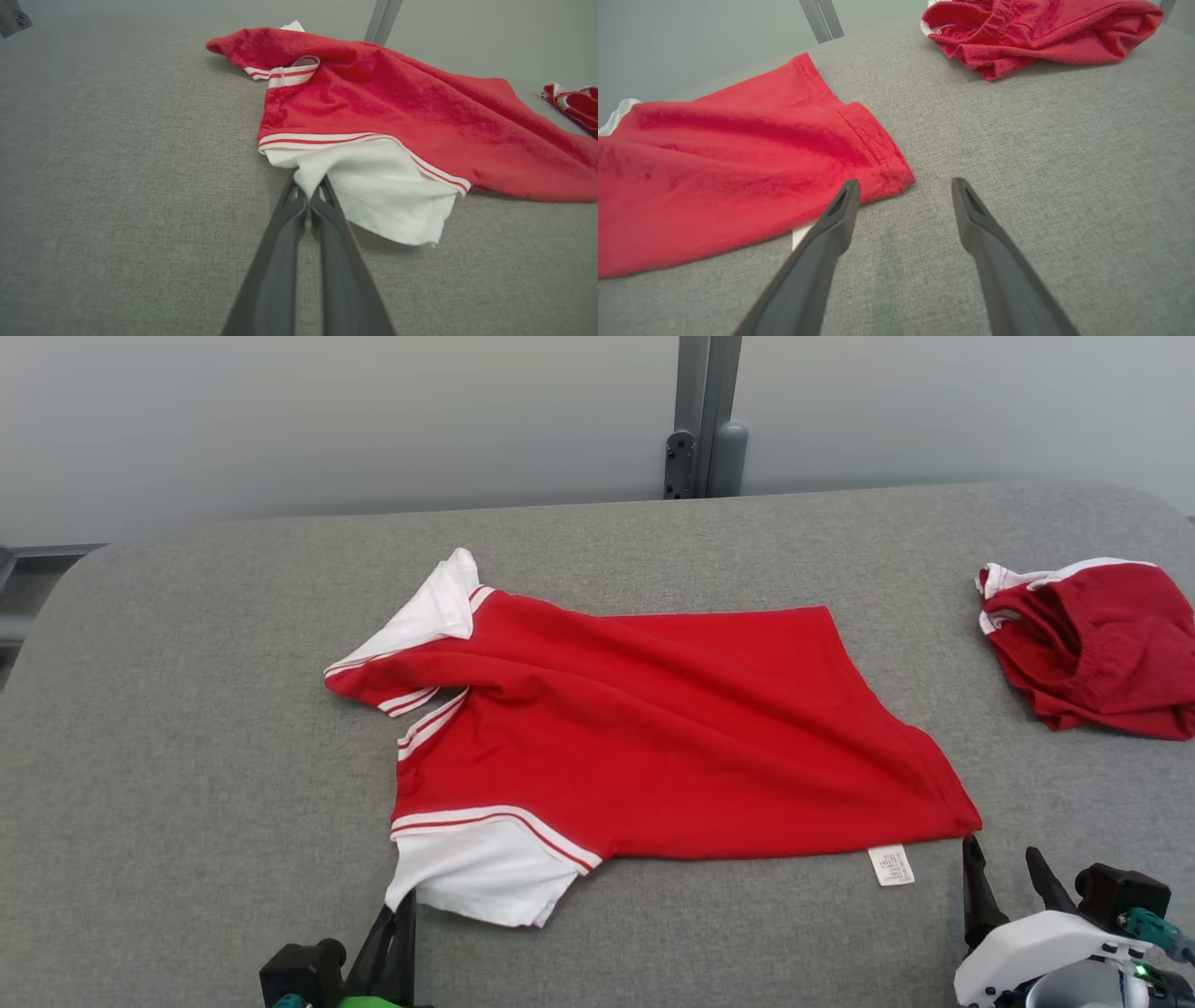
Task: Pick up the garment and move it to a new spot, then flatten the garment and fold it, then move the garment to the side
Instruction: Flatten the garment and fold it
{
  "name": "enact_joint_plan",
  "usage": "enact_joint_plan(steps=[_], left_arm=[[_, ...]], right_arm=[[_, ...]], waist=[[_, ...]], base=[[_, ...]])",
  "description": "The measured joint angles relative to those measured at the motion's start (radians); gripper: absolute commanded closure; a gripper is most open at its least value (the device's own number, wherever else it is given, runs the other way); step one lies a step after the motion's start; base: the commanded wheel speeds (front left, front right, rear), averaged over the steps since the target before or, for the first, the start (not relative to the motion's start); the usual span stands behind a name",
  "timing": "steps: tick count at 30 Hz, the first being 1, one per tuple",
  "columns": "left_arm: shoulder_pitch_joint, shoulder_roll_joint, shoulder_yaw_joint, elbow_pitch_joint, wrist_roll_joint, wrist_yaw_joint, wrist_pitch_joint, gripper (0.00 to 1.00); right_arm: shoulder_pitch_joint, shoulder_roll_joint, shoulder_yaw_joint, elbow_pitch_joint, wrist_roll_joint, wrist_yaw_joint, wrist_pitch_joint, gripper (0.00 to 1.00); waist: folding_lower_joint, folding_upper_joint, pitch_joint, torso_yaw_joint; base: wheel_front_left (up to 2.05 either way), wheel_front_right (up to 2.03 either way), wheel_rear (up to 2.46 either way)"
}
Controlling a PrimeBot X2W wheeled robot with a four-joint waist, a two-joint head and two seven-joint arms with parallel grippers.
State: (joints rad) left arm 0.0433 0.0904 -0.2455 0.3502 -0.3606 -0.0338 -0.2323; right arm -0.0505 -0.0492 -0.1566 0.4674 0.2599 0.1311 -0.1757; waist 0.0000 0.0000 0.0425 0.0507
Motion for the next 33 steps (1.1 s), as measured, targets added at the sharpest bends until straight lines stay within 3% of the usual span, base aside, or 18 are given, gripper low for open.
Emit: enact_joint_plan(steps=[18,19,20,24,29,33], left_arm=[[0.050,0.021,-0.005,-0.116,-0.007,0.036,0.047,1.00],[0.050,0.021,-0.005,-0.118,-0.008,0.039,0.046,1.00],[0.050,0.021,-0.004,-0.119,-0.008,0.039,0.046,1.00],[0.050,0.022,-0.006,-0.127,-0.009,0.042,0.045,1.00],[0.043,0.019,-0.002,-0.156,-0.033,0.032,0.030,1.00],[0.019,-0.006,0.035,-0.202,-0.127,0.011,0.016,1.00]], right_arm=[[-0.139,-0.002,0.014,0.281,0.004,0.000,-0.012,0.00],[-0.146,-0.002,0.018,0.290,0.004,0.000,-0.016,0.17],[-0.154,-0.003,0.023,0.299,0.004,-0.001,-0.016,0.48],[-0.184,-0.003,0.055,0.324,0.019,-0.001,-0.015,1.00],[-0.205,0.000,0.100,0.294,0.073,-0.001,-0.028,1.00],[-0.215,0.000,0.160,0.198,0.101,0.000,-0.028,1.00]], waist=[[0.0000,0.0000,0.013,0.073],[0.0000,0.0000,0.013,0.073],[0.0000,0.0000,0.014,0.073],[0.0000,0.0000,0.015,0.069],[0.0000,0.0000,0.012,0.059],[0.0000,0.0000,0.006,0.045]], base=[[0.00,0.00,0.00],[0.00,0.00,0.00],[0.00,0.00,0.00],[0.00,0.00,0.00],[0.00,0.00,0.00],[0.00,0.00,0.00]])
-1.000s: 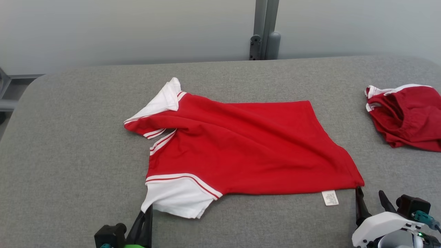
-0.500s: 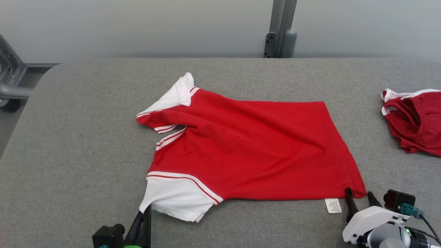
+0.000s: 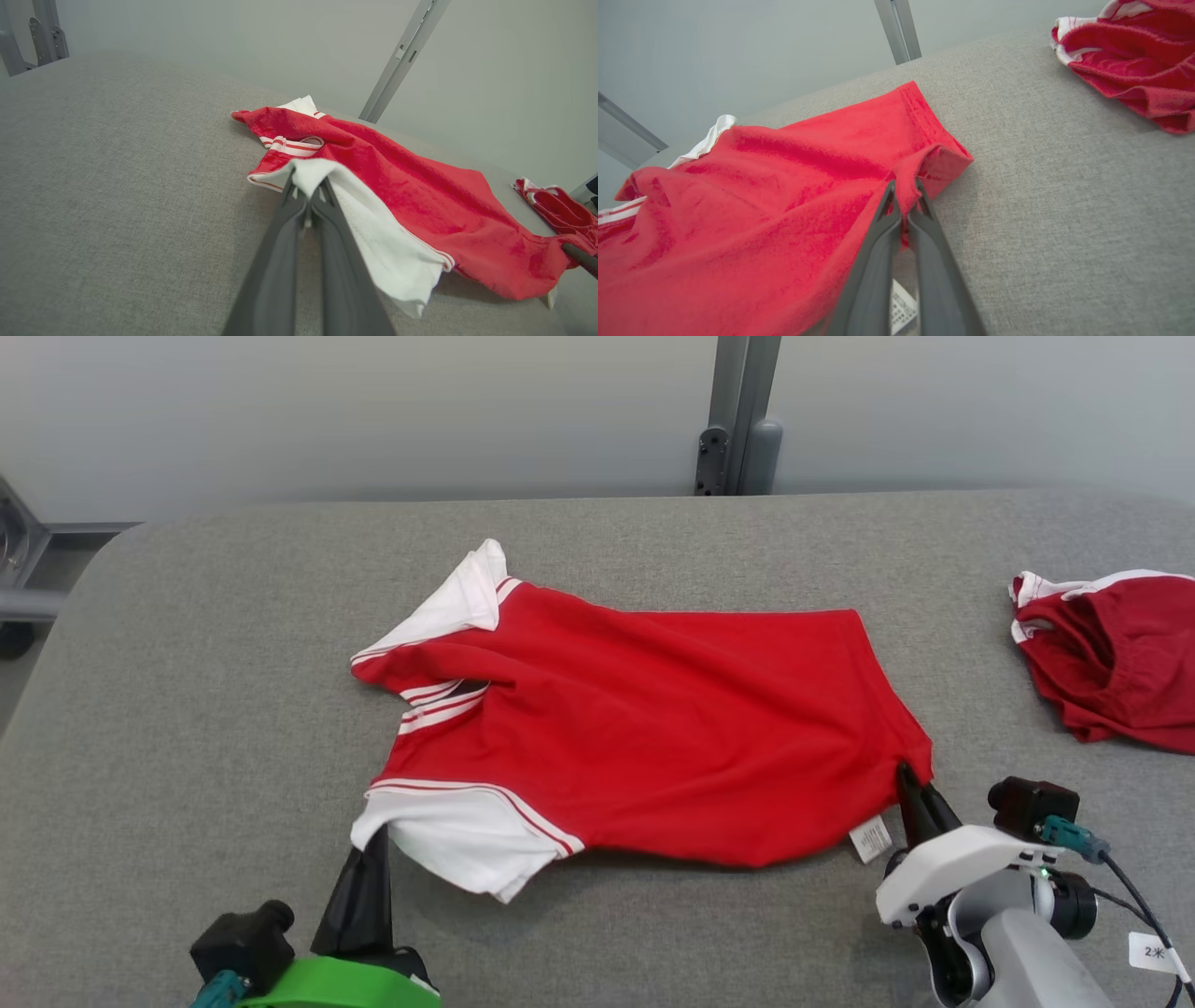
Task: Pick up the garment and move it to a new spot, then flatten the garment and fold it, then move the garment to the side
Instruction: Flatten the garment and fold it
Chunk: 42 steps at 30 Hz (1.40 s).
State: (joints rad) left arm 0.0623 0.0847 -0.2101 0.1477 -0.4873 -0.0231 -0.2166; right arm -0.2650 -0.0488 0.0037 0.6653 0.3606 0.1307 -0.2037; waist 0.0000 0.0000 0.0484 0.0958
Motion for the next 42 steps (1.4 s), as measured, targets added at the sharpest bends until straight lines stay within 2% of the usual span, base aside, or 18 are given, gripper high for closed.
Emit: enact_joint_plan(steps=[8,13,20,26,29,33,38,42], left_arm=[[-0.084,0.004,0.035,-0.150,-0.025,-0.023,-0.024,1.00],[-0.143,0.041,0.036,-0.317,-0.007,-0.031,-0.006,1.00],[-0.250,0.105,0.040,-0.600,0.035,-0.028,0.095,1.00],[-0.437,0.162,0.051,-0.761,0.042,-0.027,0.241,1.00],[-0.532,0.187,0.079,-0.715,0.030,-0.028,0.285,1.00],[-0.674,0.226,0.097,-0.555,0.011,-0.048,0.319,1.00],[-0.921,0.276,0.052,-0.322,0.057,-0.082,0.320,1.00],[-1.153,0.277,0.004,-0.132,0.105,-0.092,0.285,1.00]], right_arm=[[0.010,-0.031,0.070,-0.338,0.108,0.000,0.046,1.00],[0.045,-0.064,0.071,-0.587,0.178,0.000,0.080,1.00],[0.111,-0.069,0.005,-0.939,0.262,0.000,0.158,1.00],[0.099,-0.081,-0.089,-1.210,0.240,0.000,0.263,1.00],[0.055,-0.078,-0.107,-1.235,0.219,0.000,0.310,1.00],[-0.068,-0.086,-0.086,-1.171,0.181,0.000,0.350,1.00],[-0.342,-0.092,-0.038,-0.954,0.155,0.000,0.349,1.00],[-0.609,-0.086,-0.042,-0.721,0.079,0.000,0.291,1.00]], waist=[[0.0000,0.0000,-0.022,-0.039],[0.0000,0.0000,-0.037,-0.062],[0.0000,0.0000,-0.047,-0.091],[0.0000,0.0000,-0.015,-0.106],[0.0000,0.0000,0.011,-0.108],[0.0000,0.0000,0.062,-0.110],[0.0000,0.0000,0.146,-0.114],[0.0002,0.0000,0.214,-0.115]], base=[[0.00,0.00,0.00],[0.00,0.00,0.00],[0.00,0.00,0.00],[0.00,0.00,0.00],[0.00,0.00,0.00],[0.00,0.00,0.00],[0.00,0.00,0.00],[0.00,0.00,0.00]])
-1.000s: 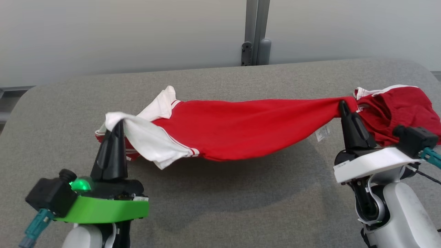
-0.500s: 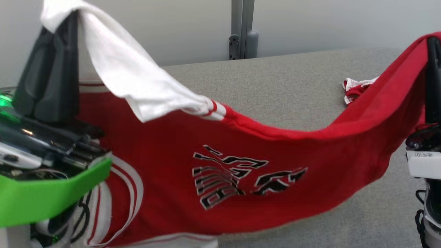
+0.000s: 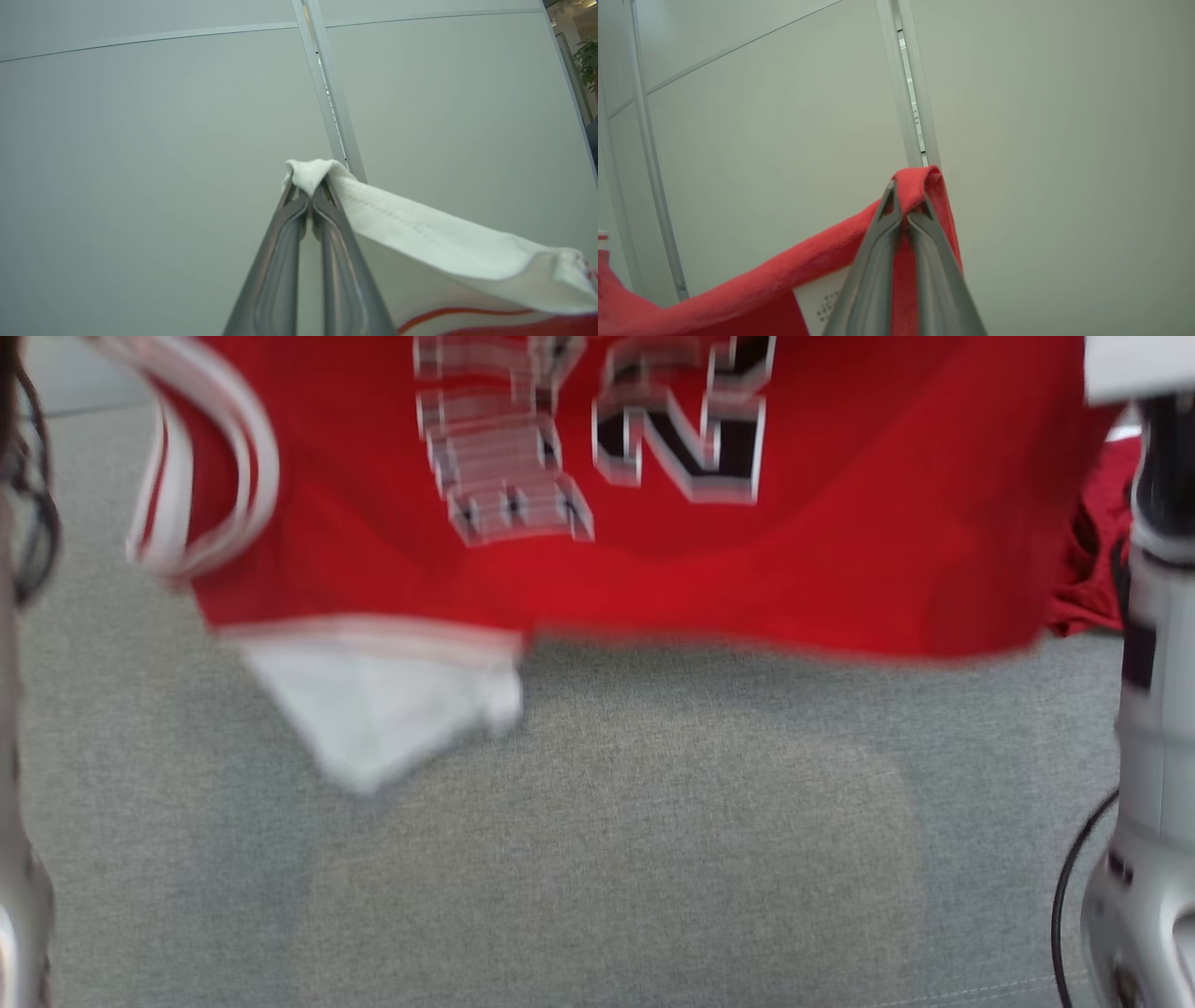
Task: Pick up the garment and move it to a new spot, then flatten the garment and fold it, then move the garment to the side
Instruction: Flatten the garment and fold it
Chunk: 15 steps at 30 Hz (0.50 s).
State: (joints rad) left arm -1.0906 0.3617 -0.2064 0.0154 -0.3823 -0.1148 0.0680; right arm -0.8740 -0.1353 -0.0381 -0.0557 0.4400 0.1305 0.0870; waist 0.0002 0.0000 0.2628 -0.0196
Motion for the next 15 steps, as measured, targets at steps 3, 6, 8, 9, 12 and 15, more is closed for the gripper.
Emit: enact_joint_plan(steps=[3,6,8,9,12,15], left_arm=[[-0.166,-0.014,-0.018,0.146,0.034,-0.001,-0.060,1.00],[-0.291,-0.034,-0.018,0.263,0.067,0.002,-0.132,1.00],[-0.325,-0.051,-0.021,0.330,0.071,0.007,-0.165,1.00],[-0.326,-0.062,-0.025,0.367,0.071,0.008,-0.183,1.00],[-0.298,-0.077,-0.035,0.454,0.066,0.008,-0.221,1.00],[-0.205,-0.099,-0.023,0.530,0.034,0.008,-0.270,1.00]], right_arm=[[-0.186,0.007,0.012,0.188,-0.089,0.000,-0.067,1.00],[-0.328,0.033,0.008,0.363,-0.158,0.000,-0.131,1.00],[-0.382,0.039,0.015,0.465,-0.202,0.000,-0.163,1.00],[-0.401,0.044,0.018,0.520,-0.215,0.000,-0.178,1.00],[-0.414,0.061,0.018,0.664,-0.235,0.000,-0.227,1.00],[-0.398,0.069,0.020,0.805,-0.234,0.000,-0.273,1.00]], waist=[[0.0002,0.0000,0.044,0.000],[0.0002,0.0000,0.079,0.001],[0.0001,0.0000,0.099,0.005],[0.0001,0.0000,0.111,0.009],[0.0001,0.0000,0.145,0.020],[0.0001,0.0000,0.181,0.034]], base=[[0.00,0.00,0.00],[0.00,0.00,0.00],[0.00,0.00,0.00],[0.00,0.00,0.00],[0.00,0.00,0.00],[0.00,0.00,0.00]])
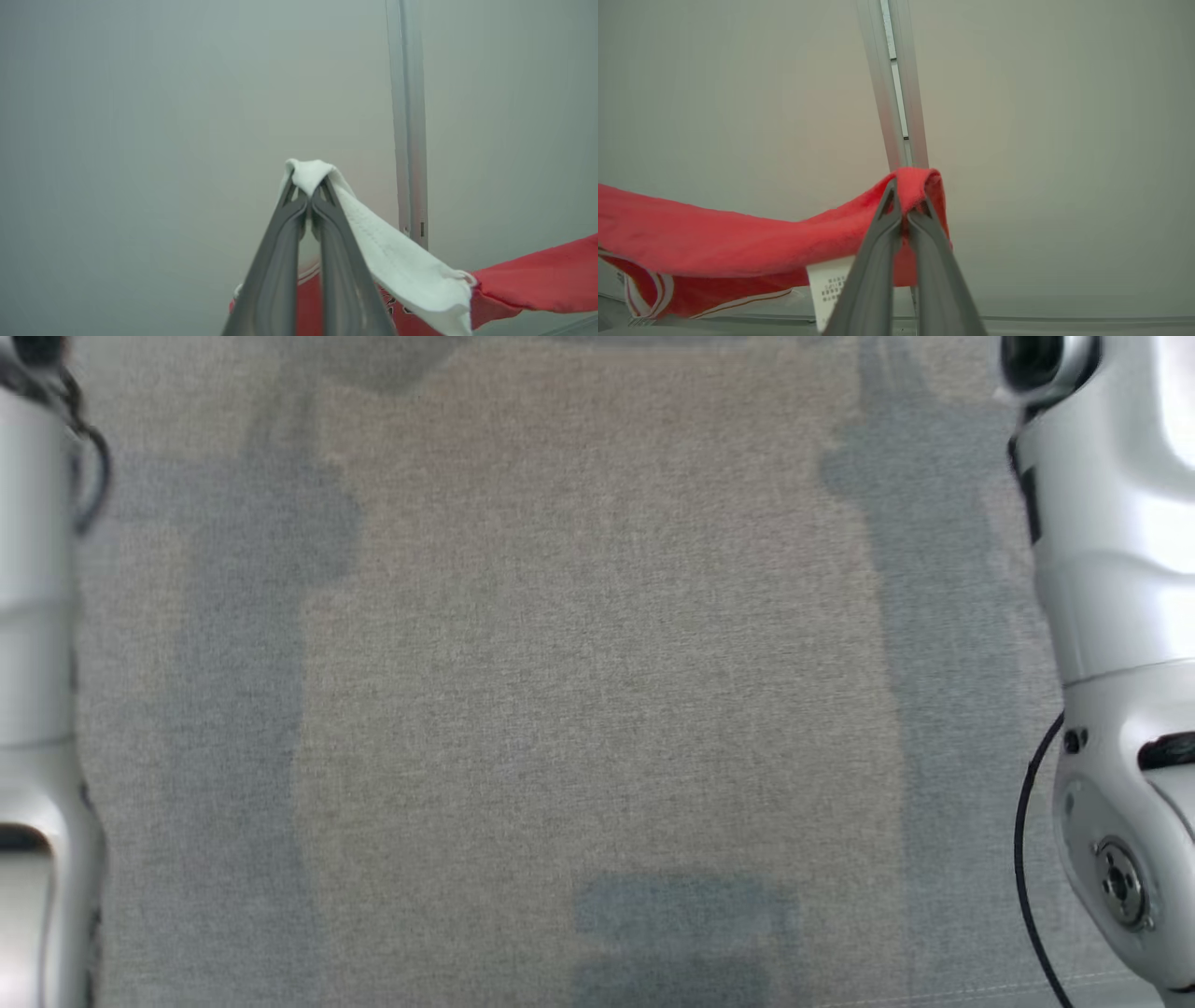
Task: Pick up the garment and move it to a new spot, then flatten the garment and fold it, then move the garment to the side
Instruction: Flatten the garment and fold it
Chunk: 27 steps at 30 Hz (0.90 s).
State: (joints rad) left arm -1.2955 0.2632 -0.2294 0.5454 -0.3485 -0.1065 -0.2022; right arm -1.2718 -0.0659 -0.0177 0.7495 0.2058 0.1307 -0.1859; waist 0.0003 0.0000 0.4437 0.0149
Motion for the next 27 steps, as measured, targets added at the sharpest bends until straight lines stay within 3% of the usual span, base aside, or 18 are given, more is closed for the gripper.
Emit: enact_joint_plan(steps=[5,10,19,27], left_arm=[[0.142,-0.036,0.009,0.044,-0.066,-0.010,-0.041,1.00],[0.272,-0.028,-0.008,-0.007,-0.112,-0.018,-0.054,1.00],[0.519,-0.007,0.009,-0.224,-0.229,-0.021,-0.059,1.00],[0.844,-0.068,0.067,-0.361,-0.282,-0.020,-0.059,1.00]], right_arm=[[0.065,0.005,0.012,0.153,0.033,0.000,-0.047,1.00],[0.114,-0.012,0.028,0.186,0.117,0.000,-0.067,1.00],[0.279,-0.044,0.112,0.017,0.321,0.000,-0.076,1.00],[0.514,-0.060,0.151,-0.123,0.391,0.000,-0.076,1.00]], waist=[[0.0000,0.0000,0.051,0.027],[-0.0001,0.0000,0.075,0.053],[-0.0003,0.0000,0.042,0.052],[-0.0003,0.0000,-0.036,0.050]], base=[[0.00,0.00,0.00],[0.00,0.00,0.00],[0.00,0.00,0.00],[0.00,0.00,0.00]])
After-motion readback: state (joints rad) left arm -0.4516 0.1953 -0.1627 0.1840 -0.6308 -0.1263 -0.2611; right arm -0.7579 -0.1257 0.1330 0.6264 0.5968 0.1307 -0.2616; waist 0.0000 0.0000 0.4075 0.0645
